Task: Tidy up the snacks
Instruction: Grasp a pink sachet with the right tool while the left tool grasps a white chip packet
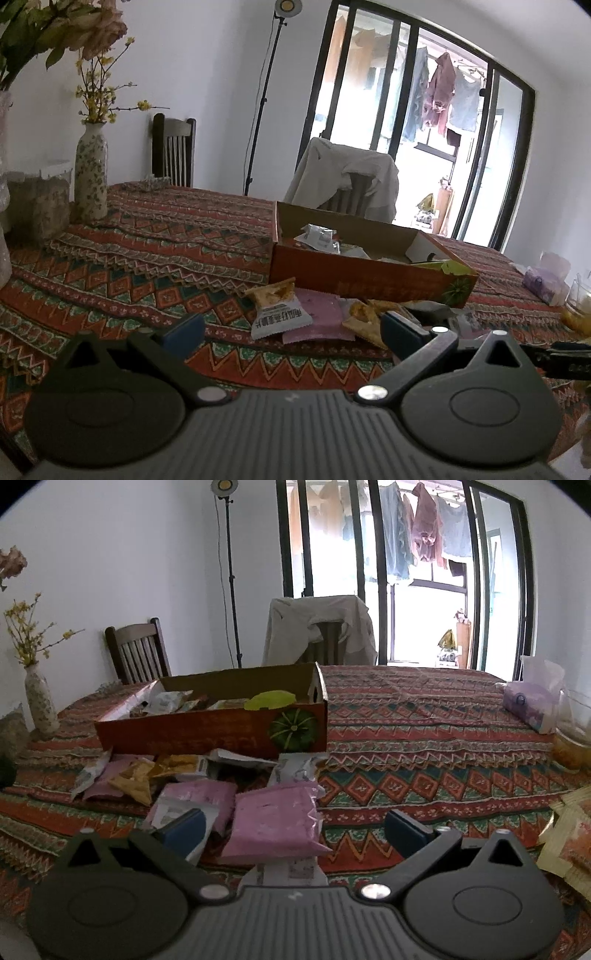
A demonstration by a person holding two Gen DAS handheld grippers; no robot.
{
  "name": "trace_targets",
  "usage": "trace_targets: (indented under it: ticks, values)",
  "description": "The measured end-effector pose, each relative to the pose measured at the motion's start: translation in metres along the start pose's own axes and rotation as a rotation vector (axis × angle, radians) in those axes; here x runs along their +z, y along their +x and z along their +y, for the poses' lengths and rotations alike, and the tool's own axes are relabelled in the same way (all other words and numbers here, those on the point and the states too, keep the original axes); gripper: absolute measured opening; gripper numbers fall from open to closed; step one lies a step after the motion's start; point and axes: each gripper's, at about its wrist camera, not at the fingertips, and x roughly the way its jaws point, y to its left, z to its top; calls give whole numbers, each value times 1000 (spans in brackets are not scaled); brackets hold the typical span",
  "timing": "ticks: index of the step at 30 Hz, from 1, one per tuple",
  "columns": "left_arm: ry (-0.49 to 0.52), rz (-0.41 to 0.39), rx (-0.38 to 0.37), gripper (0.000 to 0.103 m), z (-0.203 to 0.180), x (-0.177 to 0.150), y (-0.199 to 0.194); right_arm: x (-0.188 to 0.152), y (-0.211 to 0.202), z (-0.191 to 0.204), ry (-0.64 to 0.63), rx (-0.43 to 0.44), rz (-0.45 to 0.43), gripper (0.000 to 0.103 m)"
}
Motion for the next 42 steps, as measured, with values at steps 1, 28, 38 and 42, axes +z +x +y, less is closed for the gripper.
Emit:
trace_targets:
  ticks: [1, 28, 38, 42]
  values:
    - [-1, 6, -1, 103, 0, 0, 2, 0, 3, 2, -5, 0, 9, 98]
    - [-5, 92, 11, 103, 5, -18, 34, -4, 61, 10, -40, -44, 45, 63]
    - [-21, 118, 31, 103, 8, -18, 44, 3, 46, -6, 20, -74, -81, 63]
    - [-18, 125, 45, 103, 7, -15, 50, 2, 46, -11, 33, -70, -107, 63]
